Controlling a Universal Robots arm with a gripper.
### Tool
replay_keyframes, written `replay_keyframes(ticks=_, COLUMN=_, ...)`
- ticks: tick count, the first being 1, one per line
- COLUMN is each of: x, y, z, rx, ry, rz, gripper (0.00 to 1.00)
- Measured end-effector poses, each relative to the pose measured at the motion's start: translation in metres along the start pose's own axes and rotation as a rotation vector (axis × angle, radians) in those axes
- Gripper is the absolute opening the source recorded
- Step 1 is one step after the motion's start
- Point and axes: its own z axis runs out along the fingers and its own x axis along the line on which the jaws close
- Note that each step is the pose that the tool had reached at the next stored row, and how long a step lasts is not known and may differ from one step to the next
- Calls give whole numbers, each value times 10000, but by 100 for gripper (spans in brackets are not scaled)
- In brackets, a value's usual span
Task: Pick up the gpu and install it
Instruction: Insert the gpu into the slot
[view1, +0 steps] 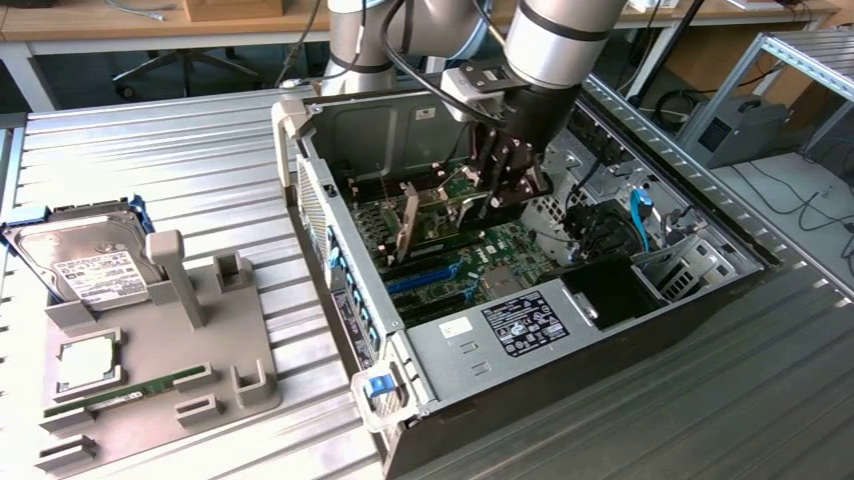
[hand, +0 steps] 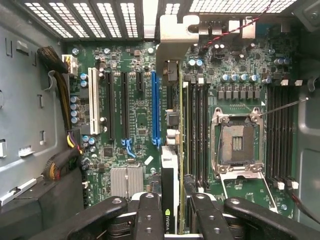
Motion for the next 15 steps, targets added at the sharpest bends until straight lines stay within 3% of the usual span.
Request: replay_keyframes(ticks=15, x=14, y=64, z=104, rx=0, ry=-2, rz=0, gripper=27)
